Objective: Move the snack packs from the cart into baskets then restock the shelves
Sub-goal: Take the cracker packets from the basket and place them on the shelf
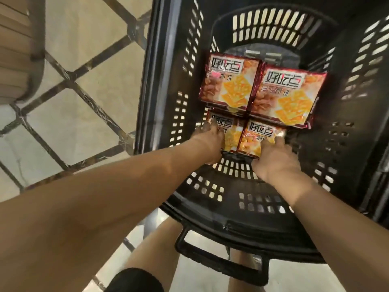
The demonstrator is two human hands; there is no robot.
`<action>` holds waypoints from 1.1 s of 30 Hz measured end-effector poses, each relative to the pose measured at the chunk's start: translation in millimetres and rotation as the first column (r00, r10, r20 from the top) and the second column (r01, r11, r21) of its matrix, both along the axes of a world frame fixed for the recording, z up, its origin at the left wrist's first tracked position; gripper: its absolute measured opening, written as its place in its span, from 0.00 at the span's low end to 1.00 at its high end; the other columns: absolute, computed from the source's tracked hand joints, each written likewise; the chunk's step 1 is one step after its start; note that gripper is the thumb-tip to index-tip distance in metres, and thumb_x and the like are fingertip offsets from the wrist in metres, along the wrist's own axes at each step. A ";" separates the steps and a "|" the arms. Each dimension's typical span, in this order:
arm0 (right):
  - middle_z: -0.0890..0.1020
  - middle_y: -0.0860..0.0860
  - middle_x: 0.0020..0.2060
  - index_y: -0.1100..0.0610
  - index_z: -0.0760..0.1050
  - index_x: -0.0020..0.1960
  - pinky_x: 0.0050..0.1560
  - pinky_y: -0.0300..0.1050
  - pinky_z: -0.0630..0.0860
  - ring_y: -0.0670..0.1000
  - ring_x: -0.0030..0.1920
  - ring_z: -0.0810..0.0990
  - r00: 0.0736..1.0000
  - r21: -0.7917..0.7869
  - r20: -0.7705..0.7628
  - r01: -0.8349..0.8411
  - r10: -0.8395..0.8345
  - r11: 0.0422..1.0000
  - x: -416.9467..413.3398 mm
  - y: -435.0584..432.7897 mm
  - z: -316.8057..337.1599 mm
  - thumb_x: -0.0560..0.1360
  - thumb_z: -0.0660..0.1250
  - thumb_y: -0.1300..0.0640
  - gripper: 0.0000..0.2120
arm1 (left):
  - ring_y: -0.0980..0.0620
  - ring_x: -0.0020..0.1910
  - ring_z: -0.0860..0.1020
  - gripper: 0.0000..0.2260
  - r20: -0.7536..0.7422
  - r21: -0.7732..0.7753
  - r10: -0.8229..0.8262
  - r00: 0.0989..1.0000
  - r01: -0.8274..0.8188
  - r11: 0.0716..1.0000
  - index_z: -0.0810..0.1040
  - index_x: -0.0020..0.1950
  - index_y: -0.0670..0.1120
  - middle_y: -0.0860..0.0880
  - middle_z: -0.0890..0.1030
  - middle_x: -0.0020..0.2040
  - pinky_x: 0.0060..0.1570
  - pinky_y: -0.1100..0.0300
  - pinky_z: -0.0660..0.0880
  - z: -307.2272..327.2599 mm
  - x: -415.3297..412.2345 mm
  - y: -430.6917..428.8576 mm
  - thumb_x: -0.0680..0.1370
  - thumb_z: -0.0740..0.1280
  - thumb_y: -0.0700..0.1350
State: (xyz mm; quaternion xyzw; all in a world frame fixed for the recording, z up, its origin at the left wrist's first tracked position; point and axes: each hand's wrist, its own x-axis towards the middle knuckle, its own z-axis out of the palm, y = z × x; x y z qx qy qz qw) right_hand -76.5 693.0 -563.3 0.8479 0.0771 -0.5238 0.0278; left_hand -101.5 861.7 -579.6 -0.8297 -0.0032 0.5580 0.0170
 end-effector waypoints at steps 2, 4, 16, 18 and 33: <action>0.59 0.60 0.75 0.53 0.60 0.77 0.68 0.56 0.69 0.63 0.72 0.65 1.000 -0.016 -0.020 0.008 -0.009 1.000 -2.8 -1.5 -15.3 0.79 0.65 0.49 0.29 | 0.36 0.82 0.44 0.38 -0.004 -0.002 0.036 0.999 -0.036 0.999 0.47 0.85 0.47 0.38 0.40 0.83 0.79 0.40 0.53 -14.1 -1.6 -3.2 0.81 0.67 0.47; 0.57 0.61 0.76 0.54 0.59 0.78 0.67 0.57 0.70 0.64 0.72 0.65 0.998 -0.037 -0.032 0.049 -0.050 0.998 -4.5 -3.6 -30.5 0.79 0.65 0.48 0.31 | 0.36 0.82 0.43 0.40 -0.010 0.007 0.094 0.996 -0.094 0.996 0.44 0.85 0.47 0.37 0.37 0.83 0.79 0.41 0.52 -27.3 -3.8 -4.9 0.81 0.67 0.47; 0.68 0.62 0.72 0.64 0.55 0.76 0.66 0.53 0.72 0.63 0.70 0.71 0.388 -0.073 0.021 0.920 -0.921 0.386 8.9 8.5 -87.6 0.74 0.72 0.53 0.38 | 0.41 0.80 0.55 0.47 0.141 -0.088 0.924 0.356 -0.925 0.369 0.47 0.83 0.42 0.41 0.54 0.81 0.79 0.48 0.58 -59.4 8.6 -25.8 0.74 0.76 0.42; 0.70 0.61 0.71 0.63 0.57 0.75 0.65 0.53 0.72 0.63 0.69 0.72 0.340 -0.066 0.041 0.939 -0.940 0.337 5.5 8.2 -89.8 0.73 0.73 0.54 0.38 | 0.42 0.81 0.54 0.45 0.146 -0.059 0.933 0.328 -0.939 0.339 0.48 0.83 0.42 0.41 0.53 0.81 0.79 0.49 0.59 -59.9 8.9 -26.1 0.75 0.74 0.41; 0.81 0.62 0.59 0.64 0.75 0.66 0.49 0.51 0.79 0.64 0.56 0.82 0.610 -0.125 0.024 0.788 -0.792 0.603 -10.2 -3.1 -78.0 0.75 0.71 0.54 0.23 | 0.41 0.74 0.63 0.29 0.275 -0.086 0.885 0.375 -0.908 0.411 0.66 0.75 0.45 0.42 0.65 0.73 0.71 0.44 0.68 -44.0 -12.7 -29.1 0.77 0.73 0.48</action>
